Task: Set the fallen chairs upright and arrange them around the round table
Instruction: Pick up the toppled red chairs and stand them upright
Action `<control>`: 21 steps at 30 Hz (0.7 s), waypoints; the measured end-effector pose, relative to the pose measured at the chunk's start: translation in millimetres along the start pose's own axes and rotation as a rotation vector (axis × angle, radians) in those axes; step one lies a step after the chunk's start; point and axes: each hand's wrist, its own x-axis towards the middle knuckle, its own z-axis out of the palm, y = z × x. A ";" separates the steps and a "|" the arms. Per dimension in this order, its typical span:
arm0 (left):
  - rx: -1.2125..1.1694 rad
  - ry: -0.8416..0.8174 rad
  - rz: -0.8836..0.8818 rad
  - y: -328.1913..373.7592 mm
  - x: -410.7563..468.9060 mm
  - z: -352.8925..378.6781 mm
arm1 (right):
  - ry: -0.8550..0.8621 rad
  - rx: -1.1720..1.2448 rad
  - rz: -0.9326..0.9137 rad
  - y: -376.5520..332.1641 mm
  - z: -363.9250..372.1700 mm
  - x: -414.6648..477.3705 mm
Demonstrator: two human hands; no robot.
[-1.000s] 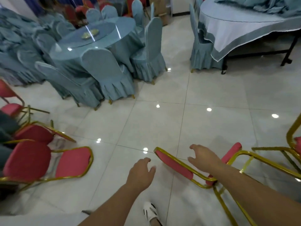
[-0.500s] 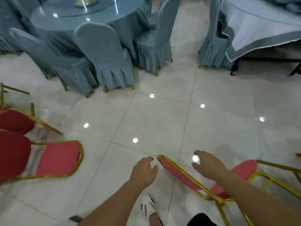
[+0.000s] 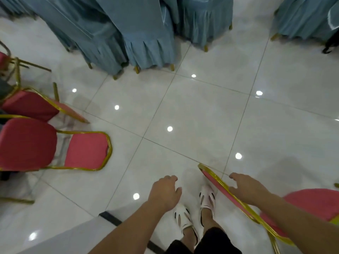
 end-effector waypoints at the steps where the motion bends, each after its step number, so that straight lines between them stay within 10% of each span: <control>1: -0.007 0.003 -0.001 -1.3 12.7 3.0 | -0.013 -0.012 -0.004 0.9 3.2 15.0; 21: -0.129 -0.093 0.015 -37.9 249.6 171.4 | -0.112 0.111 0.093 28.4 172.7 298.1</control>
